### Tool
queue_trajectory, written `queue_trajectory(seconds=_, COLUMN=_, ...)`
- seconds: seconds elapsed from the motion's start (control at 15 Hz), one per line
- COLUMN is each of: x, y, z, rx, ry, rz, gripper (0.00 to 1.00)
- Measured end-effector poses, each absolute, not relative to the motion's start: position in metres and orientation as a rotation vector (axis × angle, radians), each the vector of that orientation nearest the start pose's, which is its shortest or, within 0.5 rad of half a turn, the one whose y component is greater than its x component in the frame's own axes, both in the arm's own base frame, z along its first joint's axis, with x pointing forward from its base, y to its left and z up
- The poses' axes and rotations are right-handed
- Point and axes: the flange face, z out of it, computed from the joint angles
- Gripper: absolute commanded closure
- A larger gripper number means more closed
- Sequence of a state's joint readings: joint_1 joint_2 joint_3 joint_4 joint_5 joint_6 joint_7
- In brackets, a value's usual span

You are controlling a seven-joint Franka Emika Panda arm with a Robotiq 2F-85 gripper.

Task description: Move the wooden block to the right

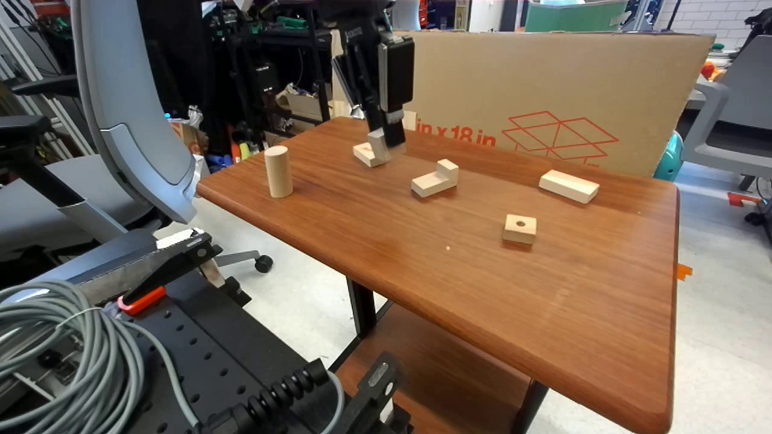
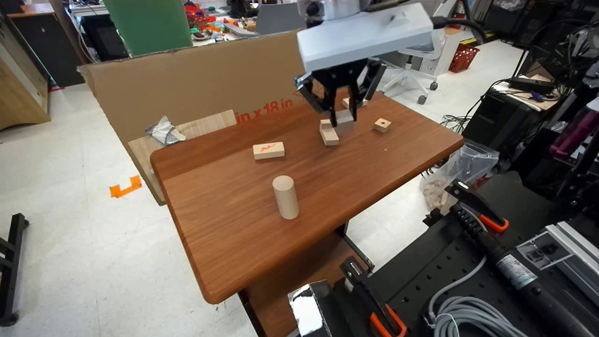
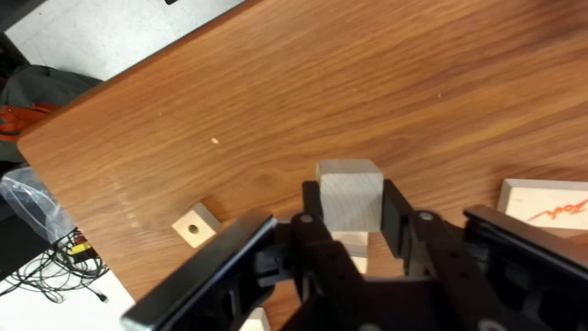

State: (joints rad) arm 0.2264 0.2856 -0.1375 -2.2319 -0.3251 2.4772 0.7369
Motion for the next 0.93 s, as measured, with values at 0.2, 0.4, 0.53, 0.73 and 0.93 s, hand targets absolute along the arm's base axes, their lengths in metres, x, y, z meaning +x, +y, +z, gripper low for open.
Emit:
queue_trajectory(seconds=0.2, x=0.531, y=0.01, z=0.253, rx=-3.26, ry=0.781, rz=-0.091, gripper=0.91)
queue_trajectory(seconds=0.4, x=0.53, y=-0.024, z=0.255, rx=-3.187, ry=0.913, rz=-0.084, gripper=0.91)
queue_trajectory(seconds=0.53, x=0.531, y=-0.041, z=0.254, rx=-3.147, ry=0.971, rz=-0.065, gripper=0.91)
queue_trajectory(seconds=0.73, x=0.535, y=-0.056, z=0.249, rx=-3.108, ry=1.007, rz=-0.037, gripper=0.91)
queue_trajectory(seconds=0.93, x=0.539, y=-0.06, z=0.236, rx=-3.099, ry=1.01, rz=0.0, gripper=0.91)
